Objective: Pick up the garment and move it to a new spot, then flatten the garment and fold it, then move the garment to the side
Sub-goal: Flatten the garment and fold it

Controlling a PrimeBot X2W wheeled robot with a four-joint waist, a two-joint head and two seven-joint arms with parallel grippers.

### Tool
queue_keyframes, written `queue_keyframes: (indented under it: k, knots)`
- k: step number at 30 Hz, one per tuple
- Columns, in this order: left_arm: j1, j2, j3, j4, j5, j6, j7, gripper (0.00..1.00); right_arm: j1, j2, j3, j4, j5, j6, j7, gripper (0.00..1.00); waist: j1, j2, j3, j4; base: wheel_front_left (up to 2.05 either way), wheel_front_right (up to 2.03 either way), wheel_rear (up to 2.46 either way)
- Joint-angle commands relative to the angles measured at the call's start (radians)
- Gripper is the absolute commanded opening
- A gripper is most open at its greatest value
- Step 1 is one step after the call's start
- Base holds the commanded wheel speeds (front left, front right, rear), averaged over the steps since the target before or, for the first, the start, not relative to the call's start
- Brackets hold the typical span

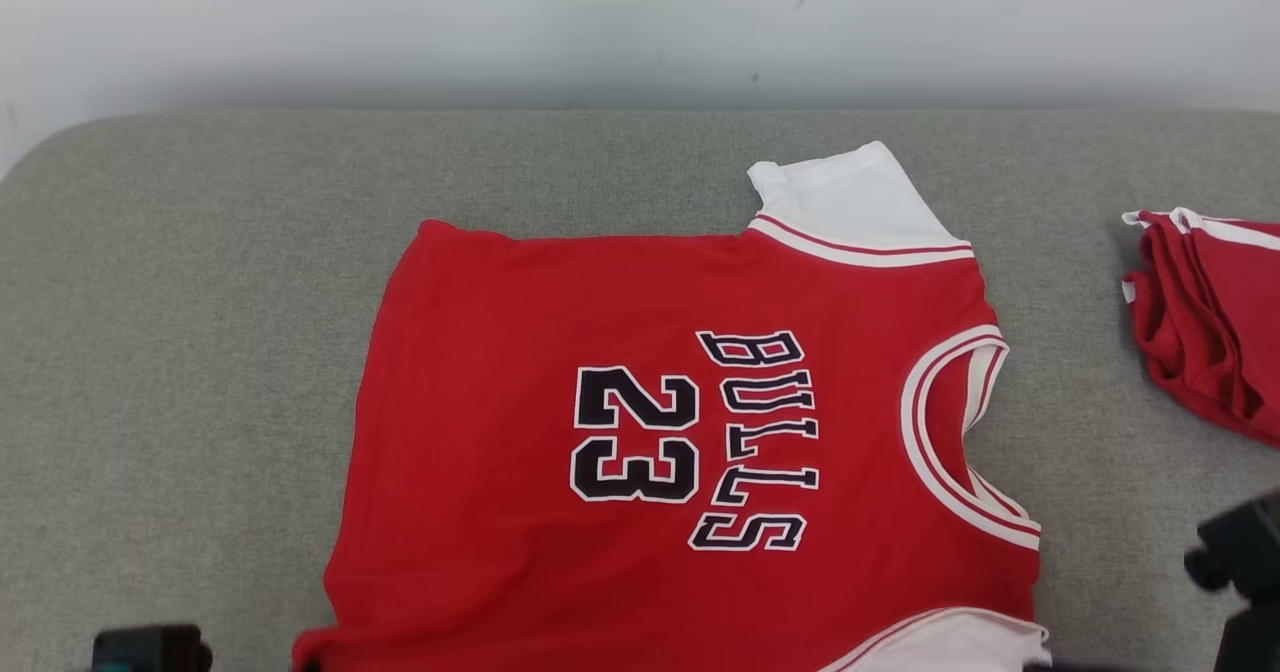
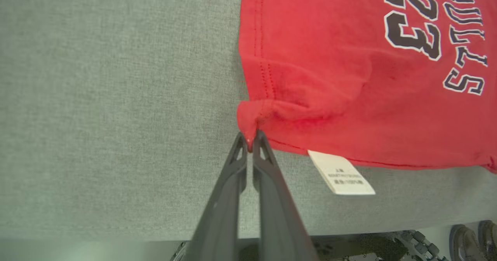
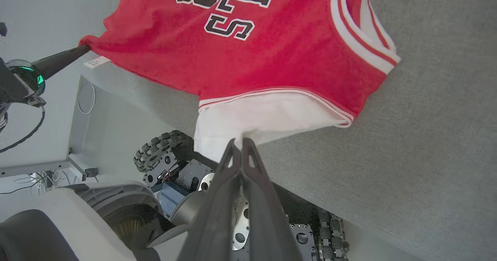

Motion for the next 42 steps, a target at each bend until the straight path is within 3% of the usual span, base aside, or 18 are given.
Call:
queue_keyframes:
  k: [1,15,27,36,42]
  knots:
    - [-0.037,0.013,-0.002,0.006,0.017,-0.006,0.008,0.0,-0.035,-0.014,0.005,0.013,0.016,0.003,-0.012,0.0,0.0,0.0,0.005,0.0,0.0,0.0,0.0]
    - [-0.288,0.068,-0.063,0.023,0.103,-0.014,0.196,0.0,-0.297,-0.123,0.035,0.156,0.087,0.003,-0.144,0.0,0.0,0.0,0.039,0.025,0.0,0.0,0.0]
    - [-0.51,0.121,-0.18,0.018,0.154,-0.035,0.568,0.0,-0.384,-0.239,0.083,0.244,0.083,0.003,-0.302,0.0,0.0,0.0,0.072,0.068,0.0,0.0,0.0]
    - [-0.698,0.043,-0.261,0.069,0.16,-0.083,0.731,0.0,-0.391,-0.282,0.12,0.293,0.074,0.003,-0.387,0.0,0.0,0.0,0.082,0.091,0.0,0.0,0.0]
    - [-0.791,-0.022,-0.299,0.174,0.167,-0.106,0.769,0.0,-0.417,-0.307,0.156,0.327,0.054,0.003,-0.448,0.0,0.0,0.0,0.093,0.084,0.0,0.0,0.0]
